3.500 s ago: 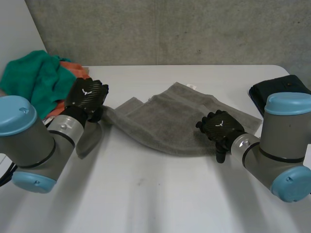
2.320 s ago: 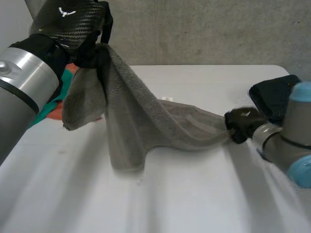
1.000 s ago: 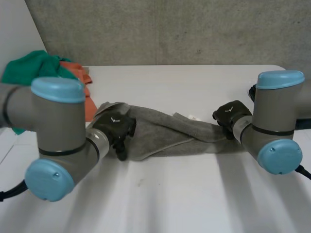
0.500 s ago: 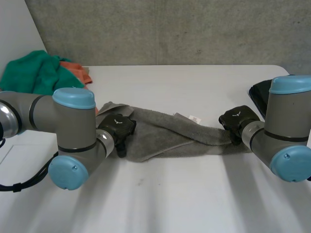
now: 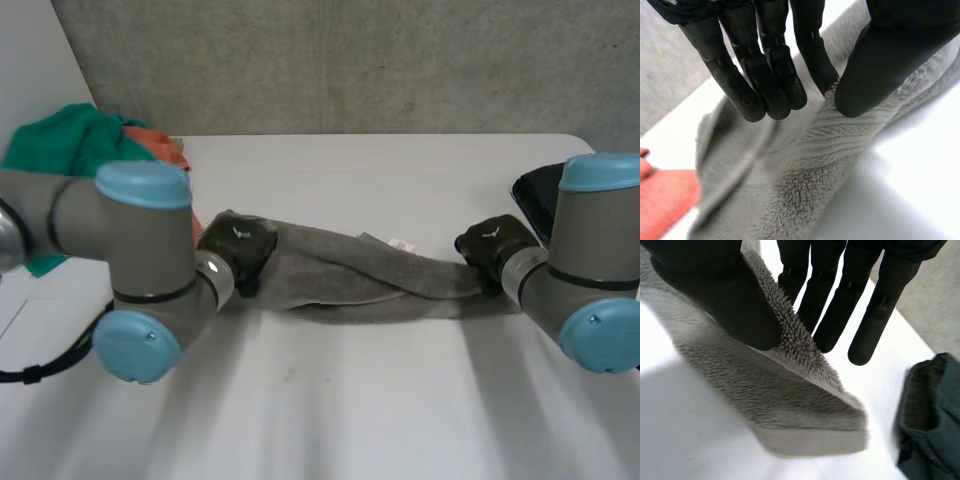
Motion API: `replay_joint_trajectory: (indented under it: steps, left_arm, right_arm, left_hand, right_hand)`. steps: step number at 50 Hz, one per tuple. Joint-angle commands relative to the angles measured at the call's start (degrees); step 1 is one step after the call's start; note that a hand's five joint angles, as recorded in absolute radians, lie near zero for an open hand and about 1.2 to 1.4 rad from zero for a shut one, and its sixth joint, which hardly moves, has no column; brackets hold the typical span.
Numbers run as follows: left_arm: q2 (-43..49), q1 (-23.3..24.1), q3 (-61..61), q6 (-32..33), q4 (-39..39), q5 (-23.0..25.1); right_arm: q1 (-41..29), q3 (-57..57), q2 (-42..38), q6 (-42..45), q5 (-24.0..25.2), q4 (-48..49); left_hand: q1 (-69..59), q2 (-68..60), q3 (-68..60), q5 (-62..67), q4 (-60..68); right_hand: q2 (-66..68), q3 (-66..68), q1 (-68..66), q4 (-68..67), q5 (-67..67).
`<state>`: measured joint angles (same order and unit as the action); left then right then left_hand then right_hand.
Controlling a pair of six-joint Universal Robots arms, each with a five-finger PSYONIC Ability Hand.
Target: Fold the laundry.
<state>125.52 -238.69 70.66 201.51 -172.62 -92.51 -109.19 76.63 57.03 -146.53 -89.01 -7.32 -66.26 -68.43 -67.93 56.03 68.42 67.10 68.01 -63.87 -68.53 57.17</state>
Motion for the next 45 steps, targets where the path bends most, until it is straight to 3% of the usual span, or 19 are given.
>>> replay_joint_trajectory:
  steps: [1, 4, 9, 14, 19, 26, 31, 35, 40, 45]
  left_arm:
    - [-17.7, -0.6, 0.8, -4.7, 4.5, 1.4]
    - [-24.6, -2.2, -0.6, -5.3, 5.9, 2.8]
    - [-26.5, -4.3, -3.2, -4.5, 10.9, 4.8]
    - [-19.2, -6.1, -4.9, -2.6, 17.9, 4.6]
    - [-10.0, -6.7, -6.7, -2.5, 18.7, 3.9]
    - [1.0, -7.8, -17.6, -4.1, 14.8, 4.2]
    - [-0.2, -7.8, -29.3, -7.6, 7.5, 4.8]
    - [-5.2, -7.7, -36.5, -11.3, -4.0, 4.9]
    - [-9.5, -7.5, -37.3, -12.5, -11.9, 6.1]
    - [-12.6, -8.0, -32.7, -12.7, -7.7, 6.4]
  right_arm:
    - [2.4, -1.9, 7.4, 1.2, 0.1, -3.4]
    - [2.9, -3.2, 12.2, 2.0, 0.9, -6.4]
    - [2.7, -4.1, 18.0, 4.0, 4.1, -11.8]
    - [1.0, -4.0, 19.2, 7.6, 7.7, -18.5]
    - [-0.1, -4.9, 14.5, 10.1, 7.7, -19.5]
    - [-2.3, -13.1, 3.8, 8.0, 3.2, -12.5]
    - [-2.8, -23.2, 0.2, 3.0, -4.1, 1.4]
    - [-3.3, -30.7, 1.8, -1.3, -8.4, 13.7]
    - [-4.2, -32.1, 5.4, -3.4, -6.9, 18.9]
    - [-4.4, -26.3, 9.2, -5.3, -4.0, 18.7]
  left_hand:
    - [-13.7, -11.6, -12.1, 14.0, 11.6]
    - [-13.7, -11.6, -12.1, 14.0, 11.6]
    - [-13.7, -11.6, -12.1, 14.0, 11.6]
    - [-13.7, -11.6, -12.1, 14.0, 11.6]
    - [-13.7, -11.6, -12.1, 14.0, 11.6]
    - [-13.7, -11.6, -12.1, 14.0, 11.6]
    - [-13.7, -11.6, -12.1, 14.0, 11.6]
    - [-13.7, -11.6, -12.1, 14.0, 11.6]
    - [-13.7, -11.6, -12.1, 14.0, 11.6]
    - [-13.7, -11.6, -12.1, 14.0, 11.6]
  right_hand:
    - [12.9, 12.0, -16.1, -11.5, 12.8]
    - [12.9, 12.0, -16.1, -11.5, 12.8]
    - [12.9, 12.0, -16.1, -11.5, 12.8]
    - [12.9, 12.0, -16.1, -11.5, 12.8]
    - [12.9, 12.0, -16.1, -11.5, 12.8]
    - [12.9, 12.0, -16.1, -11.5, 12.8]
    - [12.9, 12.0, -16.1, -11.5, 12.8]
    - [12.9, 12.0, -16.1, -11.5, 12.8]
    - [12.9, 12.0, -16.1, -11.5, 12.8]
    - [12.9, 12.0, -16.1, -11.5, 12.8]
